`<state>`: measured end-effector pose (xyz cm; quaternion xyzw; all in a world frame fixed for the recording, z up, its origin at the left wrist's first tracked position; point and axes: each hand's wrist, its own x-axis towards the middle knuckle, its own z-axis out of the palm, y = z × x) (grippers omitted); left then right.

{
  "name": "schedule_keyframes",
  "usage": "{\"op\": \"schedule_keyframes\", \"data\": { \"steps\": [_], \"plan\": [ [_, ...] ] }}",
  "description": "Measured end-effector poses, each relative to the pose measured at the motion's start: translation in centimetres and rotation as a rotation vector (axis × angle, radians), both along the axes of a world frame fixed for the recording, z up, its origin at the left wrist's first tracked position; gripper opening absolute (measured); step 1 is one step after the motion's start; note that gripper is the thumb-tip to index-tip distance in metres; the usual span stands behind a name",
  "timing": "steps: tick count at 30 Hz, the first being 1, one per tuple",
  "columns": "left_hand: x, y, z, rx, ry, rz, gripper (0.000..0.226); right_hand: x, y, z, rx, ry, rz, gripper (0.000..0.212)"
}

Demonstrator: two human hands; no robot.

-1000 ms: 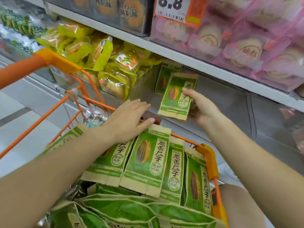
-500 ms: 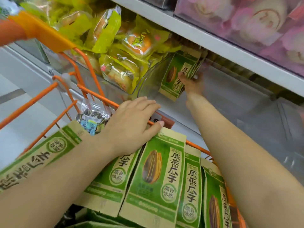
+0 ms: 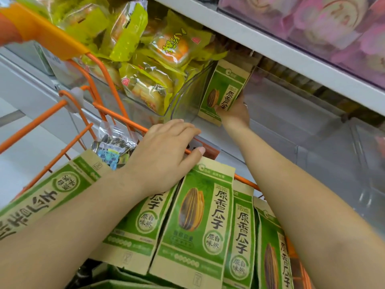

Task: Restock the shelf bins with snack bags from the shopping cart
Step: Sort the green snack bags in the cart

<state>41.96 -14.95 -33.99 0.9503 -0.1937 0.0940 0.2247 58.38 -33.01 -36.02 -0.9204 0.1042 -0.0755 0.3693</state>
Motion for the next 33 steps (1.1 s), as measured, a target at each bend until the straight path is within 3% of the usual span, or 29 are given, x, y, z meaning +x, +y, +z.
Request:
{"op": "schedule_keyframes", "data": {
  "steps": [5,9,14,18,21,24,27,30,33],
  "plan": [
    [0.0,0.0,0.0,-0.001,-0.007,0.001,0.055,0.3,0.1,-0.3,0.049,0.056,-0.029,0.064],
    [0.1,0.0,-0.1,-0.011,-0.020,0.000,0.054,0.5,0.0,-0.4,0.062,0.081,-0.020,0.068],
    [0.0,0.1,0.0,-0.006,-0.027,-0.012,0.055,0.1,-0.1,1.5,0.223,0.108,-0.090,0.084],
    [-0.1,0.2,0.7,-0.021,0.050,-0.037,0.060,-2.5,-0.5,5.3,0.419,-0.034,-0.111,0.061],
    [-0.3,0.7,2.4,-0.092,0.149,-0.041,0.052,-6.8,-0.7,7.3,0.470,-0.116,-0.008,0.039],
    [-0.7,1.7,4.8,-0.264,0.152,0.048,0.034,-12.2,-1.4,8.1,0.321,-0.126,0.170,0.026],
    [-1.6,2.9,7.2,-0.232,0.172,0.124,0.022,-18.3,-2.2,8.4,-0.050,-0.059,0.367,0.010],
    [-3.6,4.1,8.5,-0.038,0.192,0.186,0.019,-23.4,-2.7,8.3,-0.519,0.041,0.403,0.043],
    [-6.3,5.3,8.1,0.027,0.219,0.215,0.015,-25.0,-2.8,8.0,-0.418,0.173,0.455,0.060]
  ]
}}
